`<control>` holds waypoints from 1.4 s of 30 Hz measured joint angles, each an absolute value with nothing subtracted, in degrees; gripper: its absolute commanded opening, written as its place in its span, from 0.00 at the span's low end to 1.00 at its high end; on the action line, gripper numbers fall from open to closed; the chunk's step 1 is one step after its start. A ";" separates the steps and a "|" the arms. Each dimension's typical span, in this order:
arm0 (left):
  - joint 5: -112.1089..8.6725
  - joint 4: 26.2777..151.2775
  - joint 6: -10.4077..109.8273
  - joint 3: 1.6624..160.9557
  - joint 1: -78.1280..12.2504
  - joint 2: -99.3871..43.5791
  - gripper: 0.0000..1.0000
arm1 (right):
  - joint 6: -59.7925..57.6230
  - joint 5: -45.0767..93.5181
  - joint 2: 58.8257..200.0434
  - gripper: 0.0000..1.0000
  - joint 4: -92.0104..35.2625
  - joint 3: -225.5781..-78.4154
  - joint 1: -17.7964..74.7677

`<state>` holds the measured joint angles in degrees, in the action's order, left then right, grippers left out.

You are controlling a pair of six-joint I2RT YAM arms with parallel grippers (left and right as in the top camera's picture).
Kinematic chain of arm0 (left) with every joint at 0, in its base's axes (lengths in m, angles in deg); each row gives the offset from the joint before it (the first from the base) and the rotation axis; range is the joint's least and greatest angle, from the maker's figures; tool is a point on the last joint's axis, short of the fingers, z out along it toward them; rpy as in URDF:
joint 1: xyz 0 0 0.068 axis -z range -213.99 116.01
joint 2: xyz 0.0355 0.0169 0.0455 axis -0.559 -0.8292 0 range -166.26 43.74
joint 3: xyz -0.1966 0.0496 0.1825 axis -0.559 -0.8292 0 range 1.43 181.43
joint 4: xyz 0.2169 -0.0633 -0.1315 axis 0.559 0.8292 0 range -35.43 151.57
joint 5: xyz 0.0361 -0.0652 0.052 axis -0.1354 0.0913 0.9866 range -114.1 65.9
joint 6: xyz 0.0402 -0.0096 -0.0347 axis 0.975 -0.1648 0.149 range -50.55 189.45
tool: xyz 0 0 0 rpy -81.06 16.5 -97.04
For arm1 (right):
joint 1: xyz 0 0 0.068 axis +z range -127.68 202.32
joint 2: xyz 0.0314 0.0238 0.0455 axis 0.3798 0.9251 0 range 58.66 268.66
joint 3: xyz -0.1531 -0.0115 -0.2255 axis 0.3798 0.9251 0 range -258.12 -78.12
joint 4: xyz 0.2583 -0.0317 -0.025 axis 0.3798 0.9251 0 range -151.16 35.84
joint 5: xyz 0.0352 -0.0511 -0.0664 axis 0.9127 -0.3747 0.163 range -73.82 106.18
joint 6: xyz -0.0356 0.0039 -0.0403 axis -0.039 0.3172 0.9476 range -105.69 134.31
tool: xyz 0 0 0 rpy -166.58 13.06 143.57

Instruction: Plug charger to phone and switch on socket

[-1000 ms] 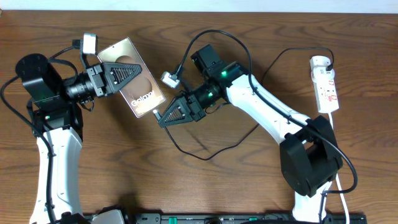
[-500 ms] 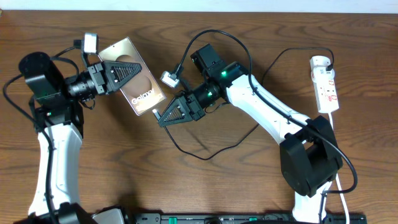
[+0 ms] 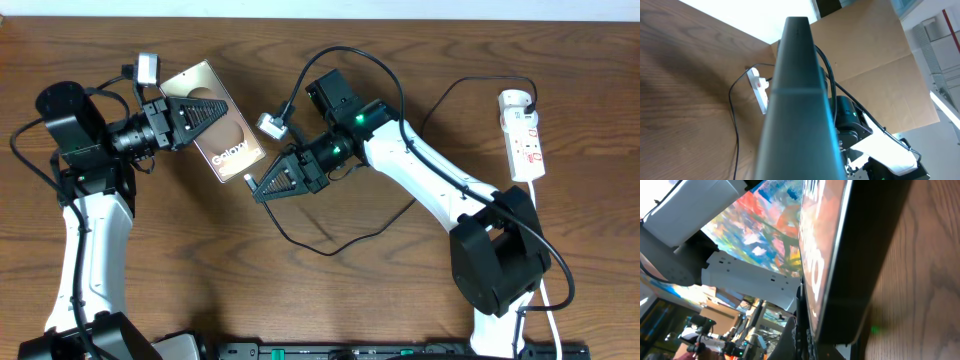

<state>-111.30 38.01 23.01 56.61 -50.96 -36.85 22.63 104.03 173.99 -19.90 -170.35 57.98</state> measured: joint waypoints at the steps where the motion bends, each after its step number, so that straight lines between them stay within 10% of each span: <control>1: -111.45 38.01 23.01 56.61 -50.96 -36.85 0.07 | 22.59 104.03 173.99 0.01 -20.17 -170.35 58.00; 42: -112.04 37.84 21.26 56.61 -50.98 -36.85 0.08 | 18.43 104.29 173.99 0.01 -24.14 -170.35 57.26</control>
